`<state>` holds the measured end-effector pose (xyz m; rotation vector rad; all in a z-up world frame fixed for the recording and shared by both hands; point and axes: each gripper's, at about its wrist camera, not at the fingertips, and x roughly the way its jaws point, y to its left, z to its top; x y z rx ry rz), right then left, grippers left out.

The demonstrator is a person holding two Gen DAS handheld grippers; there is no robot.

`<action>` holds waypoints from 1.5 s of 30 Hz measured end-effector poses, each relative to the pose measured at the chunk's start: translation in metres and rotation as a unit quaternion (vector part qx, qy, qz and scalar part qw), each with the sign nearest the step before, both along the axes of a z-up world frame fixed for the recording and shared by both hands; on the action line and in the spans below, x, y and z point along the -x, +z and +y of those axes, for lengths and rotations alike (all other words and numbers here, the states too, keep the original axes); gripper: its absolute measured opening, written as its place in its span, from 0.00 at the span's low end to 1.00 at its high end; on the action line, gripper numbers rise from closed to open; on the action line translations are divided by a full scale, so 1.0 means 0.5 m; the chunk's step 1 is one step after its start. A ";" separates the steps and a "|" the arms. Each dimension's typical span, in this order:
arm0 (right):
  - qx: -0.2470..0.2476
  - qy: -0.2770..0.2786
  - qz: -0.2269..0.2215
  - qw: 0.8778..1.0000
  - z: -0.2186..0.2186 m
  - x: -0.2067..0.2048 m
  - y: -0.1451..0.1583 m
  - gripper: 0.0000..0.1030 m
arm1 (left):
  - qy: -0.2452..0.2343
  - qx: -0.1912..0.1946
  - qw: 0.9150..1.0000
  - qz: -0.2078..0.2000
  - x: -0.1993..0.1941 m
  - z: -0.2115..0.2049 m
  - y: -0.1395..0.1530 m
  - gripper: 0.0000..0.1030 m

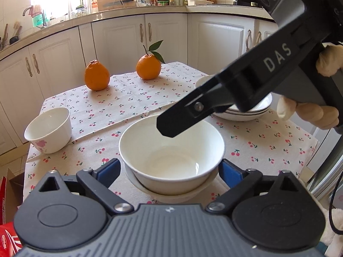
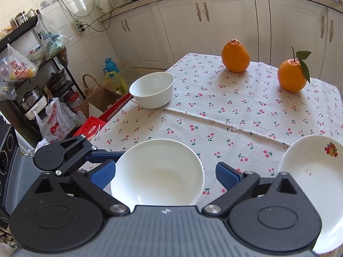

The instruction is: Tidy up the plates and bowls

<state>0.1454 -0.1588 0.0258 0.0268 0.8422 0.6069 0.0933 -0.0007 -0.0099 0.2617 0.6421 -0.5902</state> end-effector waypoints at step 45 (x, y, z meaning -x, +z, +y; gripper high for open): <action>0.077 0.093 0.013 0.993 0.277 -0.372 0.004 1.00 | 0.142 0.006 0.989 -0.038 -0.297 0.245 -0.047 0.97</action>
